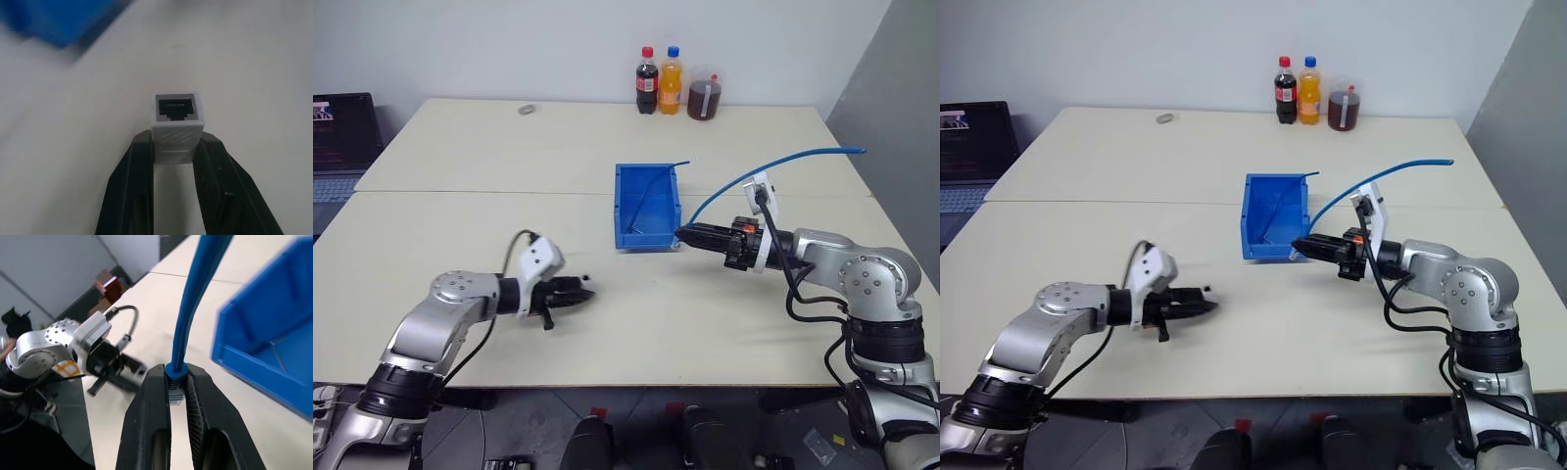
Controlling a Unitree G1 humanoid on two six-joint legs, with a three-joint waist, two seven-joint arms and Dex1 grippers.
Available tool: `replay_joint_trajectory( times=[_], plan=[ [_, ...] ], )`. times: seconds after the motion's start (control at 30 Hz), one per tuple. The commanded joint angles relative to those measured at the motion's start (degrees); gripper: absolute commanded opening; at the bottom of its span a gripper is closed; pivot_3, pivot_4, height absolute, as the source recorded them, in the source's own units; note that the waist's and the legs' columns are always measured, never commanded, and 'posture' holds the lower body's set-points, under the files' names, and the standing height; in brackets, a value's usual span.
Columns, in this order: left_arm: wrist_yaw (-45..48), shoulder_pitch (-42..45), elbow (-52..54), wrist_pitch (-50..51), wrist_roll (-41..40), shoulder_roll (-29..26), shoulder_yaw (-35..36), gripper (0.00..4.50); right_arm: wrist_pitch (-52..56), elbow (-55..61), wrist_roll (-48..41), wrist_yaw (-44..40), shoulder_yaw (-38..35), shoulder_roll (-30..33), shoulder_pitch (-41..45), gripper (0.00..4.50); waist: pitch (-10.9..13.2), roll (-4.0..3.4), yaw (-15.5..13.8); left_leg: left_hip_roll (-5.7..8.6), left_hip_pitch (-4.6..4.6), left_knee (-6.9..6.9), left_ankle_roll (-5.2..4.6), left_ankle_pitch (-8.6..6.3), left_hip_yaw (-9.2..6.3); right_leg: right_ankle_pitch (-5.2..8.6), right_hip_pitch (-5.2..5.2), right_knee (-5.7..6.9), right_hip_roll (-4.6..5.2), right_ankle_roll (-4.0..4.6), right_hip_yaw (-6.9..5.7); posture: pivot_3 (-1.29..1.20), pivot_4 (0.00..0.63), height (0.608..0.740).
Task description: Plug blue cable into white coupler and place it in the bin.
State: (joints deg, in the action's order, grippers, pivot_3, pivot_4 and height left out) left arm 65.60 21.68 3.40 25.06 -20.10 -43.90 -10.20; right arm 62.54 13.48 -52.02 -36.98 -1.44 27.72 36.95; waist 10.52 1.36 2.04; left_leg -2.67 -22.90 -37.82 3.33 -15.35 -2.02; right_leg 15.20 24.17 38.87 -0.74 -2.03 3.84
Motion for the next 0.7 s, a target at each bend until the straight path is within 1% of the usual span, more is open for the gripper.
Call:
replay_joint_trajectory(
  times=[0.03,0.1,0.17,0.3,0.47,0.7],
  plan=[
    [3.7,5.2,-7.2,-10.5,4.8,6.4,-6.0,0.77,-8.6,5.7,7.7,-6.5,8.3,2.9,-2.5,0.16,0.0,0.01,-0.3,0.01,0.01,-0.02,0.0,0.0,0.01,0.0,-0.01,0.0,0.0,-0.01,0.01,0.0,0.15,0.74],
    [5.0,7.4,-13.7,-16.2,7.2,10.0,-7.9,0.77,-14.2,5.4,12.9,-8.8,12.6,3.9,-4.8,0.16,0.0,0.04,-0.3,0.01,0.0,-0.07,0.0,0.0,0.01,0.0,-0.04,-0.03,0.0,-0.03,0.01,0.0,0.15,0.74],
    [6.5,9.0,-19.6,-21.8,9.4,12.2,-9.2,0.77,-19.5,3.8,17.6,-10.1,15.6,3.9,-6.8,0.16,0.0,0.05,-0.3,0.02,-0.02,-0.11,-0.01,0.0,0.05,-0.01,-0.03,-0.04,-0.02,-0.02,0.06,0.0,0.15,0.74],
    [7.6,11.5,-27.4,-28.3,11.9,14.4,-9.5,0.77,-26.7,-0.2,23.7,-10.8,17.8,2.8,-8.5,0.16,0.0,0.04,0.0,0.0,-0.02,-0.09,-0.03,0.0,0.11,-0.13,0.06,0.01,-0.07,0.2,0.15,0.0,0.15,0.74],
    [9.8,12.5,-31.0,-31.3,12.7,14.7,-9.0,0.77,-29.7,-1.8,26.7,-11.1,18.1,1.1,-8.9,0.16,0.0,0.04,0.0,-0.01,0.04,-0.12,-0.03,0.0,0.08,-0.11,0.0,0.06,-0.07,0.16,0.14,0.0,0.15,0.74],
    [9.7,12.2,-30.8,-30.8,12.4,14.7,-8.4,0.77,-29.2,-1.0,27.2,-12.1,18.7,-1.3,-8.8,0.16,0.0,0.04,0.0,-0.02,0.06,-0.11,-0.03,0.0,0.05,-0.12,0.01,0.09,-0.09,0.18,0.14,0.0,0.15,0.74]
  ],
)
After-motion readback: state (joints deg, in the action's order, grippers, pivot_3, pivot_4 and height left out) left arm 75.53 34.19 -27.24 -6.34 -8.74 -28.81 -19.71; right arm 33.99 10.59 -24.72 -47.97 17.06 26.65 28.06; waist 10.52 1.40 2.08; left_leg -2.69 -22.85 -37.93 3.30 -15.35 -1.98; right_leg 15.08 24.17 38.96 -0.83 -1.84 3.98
